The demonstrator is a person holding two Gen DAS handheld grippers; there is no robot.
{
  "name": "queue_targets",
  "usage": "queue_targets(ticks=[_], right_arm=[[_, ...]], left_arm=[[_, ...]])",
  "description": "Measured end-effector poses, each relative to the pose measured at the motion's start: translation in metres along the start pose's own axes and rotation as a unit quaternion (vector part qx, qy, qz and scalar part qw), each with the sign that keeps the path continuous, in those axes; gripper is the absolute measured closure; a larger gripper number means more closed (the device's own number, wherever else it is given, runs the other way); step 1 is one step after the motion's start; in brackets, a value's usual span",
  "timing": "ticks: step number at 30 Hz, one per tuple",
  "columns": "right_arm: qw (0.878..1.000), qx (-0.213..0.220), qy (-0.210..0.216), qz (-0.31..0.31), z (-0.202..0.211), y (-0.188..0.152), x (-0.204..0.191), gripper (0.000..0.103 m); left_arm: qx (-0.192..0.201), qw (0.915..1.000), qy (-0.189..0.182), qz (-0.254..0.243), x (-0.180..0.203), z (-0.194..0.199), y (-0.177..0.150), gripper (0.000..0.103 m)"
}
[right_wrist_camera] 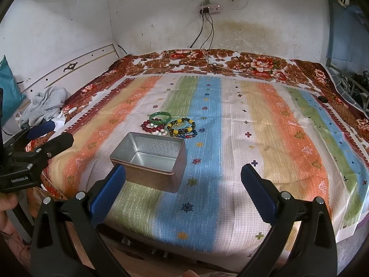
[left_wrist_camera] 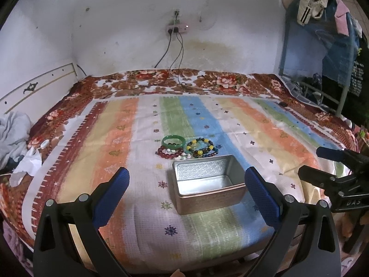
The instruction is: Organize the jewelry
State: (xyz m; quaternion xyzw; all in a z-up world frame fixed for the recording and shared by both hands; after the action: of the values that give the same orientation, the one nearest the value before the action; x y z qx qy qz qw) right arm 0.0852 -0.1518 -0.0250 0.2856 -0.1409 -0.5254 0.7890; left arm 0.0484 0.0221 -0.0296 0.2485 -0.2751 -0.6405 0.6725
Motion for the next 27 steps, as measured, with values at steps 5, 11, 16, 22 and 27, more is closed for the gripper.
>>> queue_targets(ticks=[5, 11, 16, 22, 27], right_arm=[[1.000, -0.001, -0.001, 0.001, 0.001, -0.004, 0.000, 0.005], [1.000, -0.001, -0.002, 0.003, -0.003, -0.003, -0.001, 0.005], [1.000, -0.001, -0.001, 0.000, -0.004, -0.004, 0.000, 0.005], [1.000, -0.004, 0.000, -0.003, -0.003, -0.008, 0.001, 0.005], [1.000, -0.006, -0.006, -0.008, -0.002, 0.000, 0.004, 0.005]], left_arm=[[-0.002, 1.0000, 0.005, 0.000, -0.002, -0.002, 0.000, 0.006], [-0.018, 0.9998, -0.001, 0.002, 0.000, -0.005, -0.003, 0.006], [-0.025, 0.9996, 0.015, -0.004, 0.002, -0.009, -0.005, 0.006], [-0.019, 0.9994, 0.024, -0.015, 0.005, -0.004, -0.004, 0.006], [-0.021, 0.9994, 0.023, -0.017, 0.005, -0.005, -0.003, 0.006]])
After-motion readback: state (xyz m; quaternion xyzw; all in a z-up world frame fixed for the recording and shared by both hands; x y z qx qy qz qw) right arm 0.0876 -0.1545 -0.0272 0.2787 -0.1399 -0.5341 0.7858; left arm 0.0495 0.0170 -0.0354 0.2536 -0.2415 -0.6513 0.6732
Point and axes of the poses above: each gripper's, at about its wrist camera, not at the fingertips, and z roughly against the way its jaws point, x to its right, y to its top, the point moved 4 cm from there along -z, roughly the way its jaws point, and after that the axes turned 14 degrees about -x, right-handed, at the moved point
